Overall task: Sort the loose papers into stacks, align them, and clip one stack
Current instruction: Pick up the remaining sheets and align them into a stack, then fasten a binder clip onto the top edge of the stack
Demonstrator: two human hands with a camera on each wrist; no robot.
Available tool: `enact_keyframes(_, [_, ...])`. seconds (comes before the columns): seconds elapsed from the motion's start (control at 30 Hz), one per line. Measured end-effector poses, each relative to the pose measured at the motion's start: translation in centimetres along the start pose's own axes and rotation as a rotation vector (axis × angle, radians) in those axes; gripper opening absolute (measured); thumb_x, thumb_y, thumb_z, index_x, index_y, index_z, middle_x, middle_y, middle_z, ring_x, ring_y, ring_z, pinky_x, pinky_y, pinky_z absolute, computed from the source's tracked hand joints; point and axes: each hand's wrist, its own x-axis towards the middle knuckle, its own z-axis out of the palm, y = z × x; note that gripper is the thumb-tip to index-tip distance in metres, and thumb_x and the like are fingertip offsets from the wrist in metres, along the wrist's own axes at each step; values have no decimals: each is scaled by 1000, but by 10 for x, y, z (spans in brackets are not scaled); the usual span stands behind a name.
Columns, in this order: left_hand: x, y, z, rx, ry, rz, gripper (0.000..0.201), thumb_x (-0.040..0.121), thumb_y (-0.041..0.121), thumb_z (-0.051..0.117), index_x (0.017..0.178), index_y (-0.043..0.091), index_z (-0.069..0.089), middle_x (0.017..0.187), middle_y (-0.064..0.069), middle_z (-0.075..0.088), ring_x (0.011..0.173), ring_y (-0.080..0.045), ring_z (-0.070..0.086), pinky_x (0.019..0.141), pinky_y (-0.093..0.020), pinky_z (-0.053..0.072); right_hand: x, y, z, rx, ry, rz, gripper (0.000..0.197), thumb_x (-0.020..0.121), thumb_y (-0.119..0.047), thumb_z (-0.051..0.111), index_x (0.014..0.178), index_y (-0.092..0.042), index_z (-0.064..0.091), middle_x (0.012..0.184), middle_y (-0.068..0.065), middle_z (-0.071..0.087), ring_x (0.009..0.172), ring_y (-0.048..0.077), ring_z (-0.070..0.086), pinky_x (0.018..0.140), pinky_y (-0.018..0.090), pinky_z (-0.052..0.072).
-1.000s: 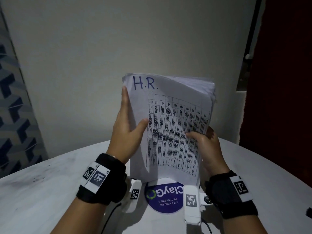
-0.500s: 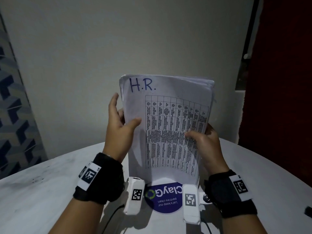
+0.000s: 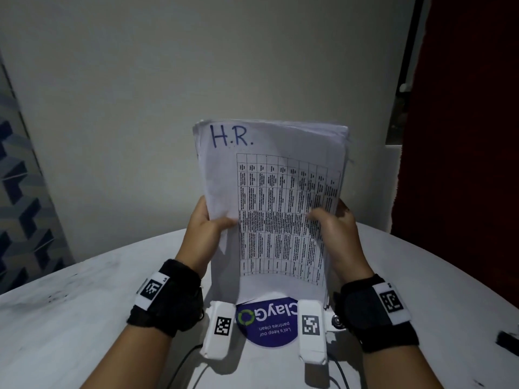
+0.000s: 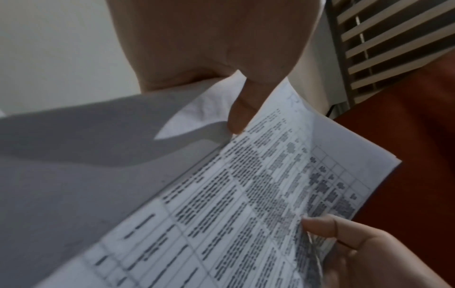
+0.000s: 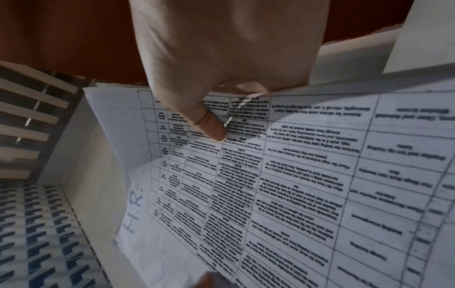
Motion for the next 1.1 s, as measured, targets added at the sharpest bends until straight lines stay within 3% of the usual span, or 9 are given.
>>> enact_keyframes(0.07, [0,-5,-4,25,-38,-33,48,86,-12,64,125,16,66,113,0,79,106,-25,74,87,-36,59,-2,1,4,-4,7,-9,23,89,0,59,105,-13,68,108,14,73,102,30,68,89,41,55])
enact_keyframes(0.23, [-5,1,-12,98,-58,-3,42,81,-10,74,107,22,69,98,7,80,91,-15,76,78,-31,59,-10,-11,3,-39,-24,-8,28,93,-1,58,112,-21,63,105,-2,70,94,16,66,82,27,52])
enact_keyframes(0.43, [-31,0,-2,45,-150,-157,33,77,-19,71,99,6,66,87,-6,70,79,-24,65,67,-28,56,-22,-9,-31,-24,-88,267,34,87,6,61,118,-6,64,119,20,72,108,33,68,102,54,53])
enact_keyframes(0.5, [-49,-10,4,26,-171,-232,34,78,-23,68,102,2,65,88,-9,66,80,-24,62,59,-22,55,-32,0,-49,-163,-175,338,21,87,3,66,107,-5,67,104,15,76,93,28,69,85,45,61])
enact_keyframes(0.6, [-70,-31,1,-29,-171,-318,36,79,-24,65,105,-1,62,96,-12,62,84,-25,59,59,-17,54,-43,3,-89,-417,-139,399,12,90,-5,69,101,-10,66,88,8,68,73,18,63,53,24,51])
enact_keyframes(0.73, [-82,-46,-7,-107,-173,-383,39,79,-28,62,108,-2,62,102,-13,64,94,-30,62,73,-26,54,-36,-8,-175,-1113,128,278,18,91,-15,65,108,-10,68,108,12,66,89,27,66,71,29,52])
enact_keyframes(0.8, [-85,-48,-7,-138,-177,-386,39,79,-30,60,107,-3,63,102,-13,65,94,-29,62,71,-25,55,-33,-7,-220,-1308,146,421,21,90,-21,64,105,-6,66,108,16,67,94,35,63,79,36,53])
enact_keyframes(0.93, [-85,-50,-7,-138,-177,-380,38,77,-29,63,103,-1,64,101,-13,62,94,-30,60,78,-31,53,-38,5,-268,-1361,74,665,27,75,-23,79,91,-6,65,94,13,66,82,30,62,75,35,52])
enact_keyframes(1.1, [-88,-46,-4,-129,-189,-366,39,78,-29,62,107,-3,64,106,-18,66,96,-32,64,72,-27,55,-45,12,-267,-1278,116,589,16,87,-3,70,75,-10,62,72,13,68,58,26,66,54,26,55])
